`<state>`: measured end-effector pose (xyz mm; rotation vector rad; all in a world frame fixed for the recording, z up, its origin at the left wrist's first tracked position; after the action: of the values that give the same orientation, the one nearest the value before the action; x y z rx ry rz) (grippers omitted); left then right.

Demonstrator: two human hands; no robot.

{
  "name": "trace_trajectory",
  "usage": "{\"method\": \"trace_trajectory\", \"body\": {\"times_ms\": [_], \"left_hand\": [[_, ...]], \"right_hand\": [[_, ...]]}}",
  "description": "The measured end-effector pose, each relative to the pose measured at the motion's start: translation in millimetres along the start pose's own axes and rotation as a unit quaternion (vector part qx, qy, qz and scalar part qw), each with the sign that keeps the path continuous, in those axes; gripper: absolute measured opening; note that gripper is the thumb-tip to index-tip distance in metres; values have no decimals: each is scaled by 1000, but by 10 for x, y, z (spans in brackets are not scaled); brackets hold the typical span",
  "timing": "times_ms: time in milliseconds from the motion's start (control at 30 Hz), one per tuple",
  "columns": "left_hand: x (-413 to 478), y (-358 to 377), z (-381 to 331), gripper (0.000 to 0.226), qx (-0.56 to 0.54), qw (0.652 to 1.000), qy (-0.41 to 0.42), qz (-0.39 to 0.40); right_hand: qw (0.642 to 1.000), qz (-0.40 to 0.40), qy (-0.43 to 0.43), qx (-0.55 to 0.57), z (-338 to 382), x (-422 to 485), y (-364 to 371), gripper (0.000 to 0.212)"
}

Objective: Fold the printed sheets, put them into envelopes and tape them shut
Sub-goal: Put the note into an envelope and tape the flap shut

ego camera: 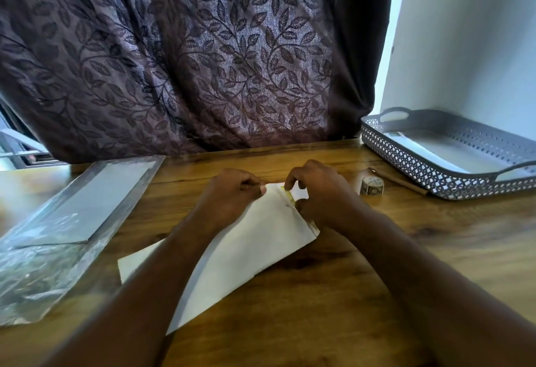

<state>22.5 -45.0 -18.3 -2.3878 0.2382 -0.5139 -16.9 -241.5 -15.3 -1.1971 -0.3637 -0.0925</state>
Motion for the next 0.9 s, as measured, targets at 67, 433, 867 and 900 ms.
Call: {"method": "trace_trajectory", "body": {"times_ms": [67, 433, 867, 900], "left_hand": [[-10, 1, -6, 9, 6, 1000, -1, -4], [9, 52, 50, 10, 81, 996, -36, -13], [-18, 37, -20, 17, 75, 995, -56, -38], [-18, 33, -5, 17, 73, 995, -54, -47]], "right_hand": [[1000, -17, -3, 10, 8, 9, -22, 29], [981, -74, 7, 179, 329, -109, 54, 16], [990, -118, 7, 79, 480, -121, -41, 24], [988, -115, 16, 101, 507, -117, -29, 21]]}}
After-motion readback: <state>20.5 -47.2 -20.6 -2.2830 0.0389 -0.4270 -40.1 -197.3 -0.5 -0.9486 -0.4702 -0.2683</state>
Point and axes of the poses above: each hand's wrist, its own x-axis towards the middle knuckle, its own y-axis out of the palm, z = x × y, the point moved 1 cm from there along x, towards the middle knuckle
